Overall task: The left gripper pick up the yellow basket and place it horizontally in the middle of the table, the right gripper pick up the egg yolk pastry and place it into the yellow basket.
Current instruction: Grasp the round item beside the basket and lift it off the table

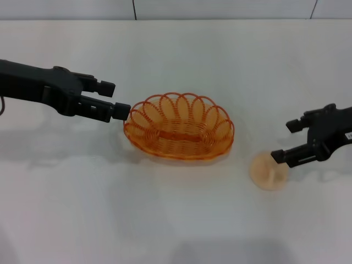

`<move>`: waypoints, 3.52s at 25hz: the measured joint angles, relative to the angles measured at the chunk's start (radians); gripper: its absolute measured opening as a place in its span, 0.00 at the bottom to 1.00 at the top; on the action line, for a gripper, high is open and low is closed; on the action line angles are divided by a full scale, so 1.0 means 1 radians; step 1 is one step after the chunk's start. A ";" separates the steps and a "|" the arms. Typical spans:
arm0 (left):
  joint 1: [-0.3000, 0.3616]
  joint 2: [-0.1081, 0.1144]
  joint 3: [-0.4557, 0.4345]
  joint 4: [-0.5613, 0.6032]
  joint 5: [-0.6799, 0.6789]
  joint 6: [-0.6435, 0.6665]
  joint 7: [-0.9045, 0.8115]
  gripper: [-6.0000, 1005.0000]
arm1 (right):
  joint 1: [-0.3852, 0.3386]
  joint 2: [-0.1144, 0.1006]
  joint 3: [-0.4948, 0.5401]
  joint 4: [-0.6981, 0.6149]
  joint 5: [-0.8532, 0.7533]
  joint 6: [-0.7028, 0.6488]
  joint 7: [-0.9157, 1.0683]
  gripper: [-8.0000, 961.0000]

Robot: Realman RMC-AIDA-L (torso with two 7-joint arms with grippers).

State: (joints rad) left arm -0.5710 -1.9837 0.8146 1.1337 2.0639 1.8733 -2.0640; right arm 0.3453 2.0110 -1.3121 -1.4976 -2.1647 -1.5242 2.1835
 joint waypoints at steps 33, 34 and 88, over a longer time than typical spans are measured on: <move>-0.006 -0.015 0.000 -0.012 0.008 -0.038 -0.010 0.87 | 0.065 0.004 -0.126 0.115 -0.110 0.062 0.055 0.68; -0.006 -0.015 0.000 -0.012 0.008 -0.038 -0.010 0.87 | 0.065 0.004 -0.126 0.115 -0.110 0.062 0.055 0.67; 0.002 -0.008 -0.008 -0.012 0.018 -0.043 -0.003 0.87 | 0.041 0.005 -0.121 -0.073 -0.082 0.047 0.067 0.09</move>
State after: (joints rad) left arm -0.5690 -1.9921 0.8069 1.1213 2.0817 1.8298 -2.0671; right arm 0.3868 2.0156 -1.4327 -1.5709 -2.2468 -1.4772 2.2501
